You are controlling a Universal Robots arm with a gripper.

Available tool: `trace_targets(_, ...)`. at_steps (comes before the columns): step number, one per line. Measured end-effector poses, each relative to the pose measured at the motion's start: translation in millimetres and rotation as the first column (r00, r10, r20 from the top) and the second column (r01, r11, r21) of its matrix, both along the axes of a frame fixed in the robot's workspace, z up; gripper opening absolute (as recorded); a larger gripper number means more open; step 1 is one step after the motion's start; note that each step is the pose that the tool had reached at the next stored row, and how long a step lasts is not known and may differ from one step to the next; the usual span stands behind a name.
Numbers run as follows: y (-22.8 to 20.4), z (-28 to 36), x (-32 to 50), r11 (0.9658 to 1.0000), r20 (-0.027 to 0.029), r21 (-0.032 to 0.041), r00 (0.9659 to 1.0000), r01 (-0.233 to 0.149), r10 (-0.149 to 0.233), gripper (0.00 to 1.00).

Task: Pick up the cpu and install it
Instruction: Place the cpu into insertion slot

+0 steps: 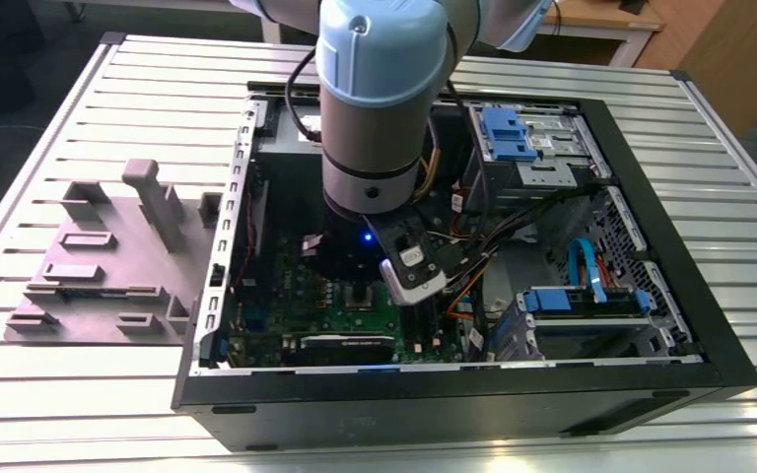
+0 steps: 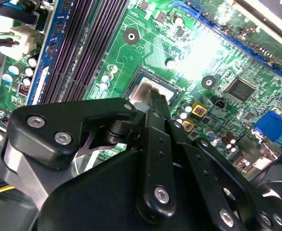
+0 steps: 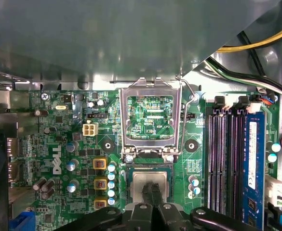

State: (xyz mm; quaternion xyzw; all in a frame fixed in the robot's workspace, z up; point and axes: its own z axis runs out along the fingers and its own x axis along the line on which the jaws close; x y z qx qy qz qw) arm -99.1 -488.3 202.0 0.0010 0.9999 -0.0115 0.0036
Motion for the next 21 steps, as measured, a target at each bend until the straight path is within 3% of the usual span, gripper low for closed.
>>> trace_targets(9, 1.1, -0.2, 0.0, 1.0, 0.0006, -0.001, 1.0, 0.0, 0.0, 0.1)
trace_targets(14, 1.3, -2.4, -0.2, 1.0, 0.0089, -0.0005, 1.0, 0.0, 0.0, 0.1)
trace_targets(21, 1.2, -3.4, -0.4, 1.0, 0.0103, -0.0008, 0.9999, 0.0, 0.0, 0.1)
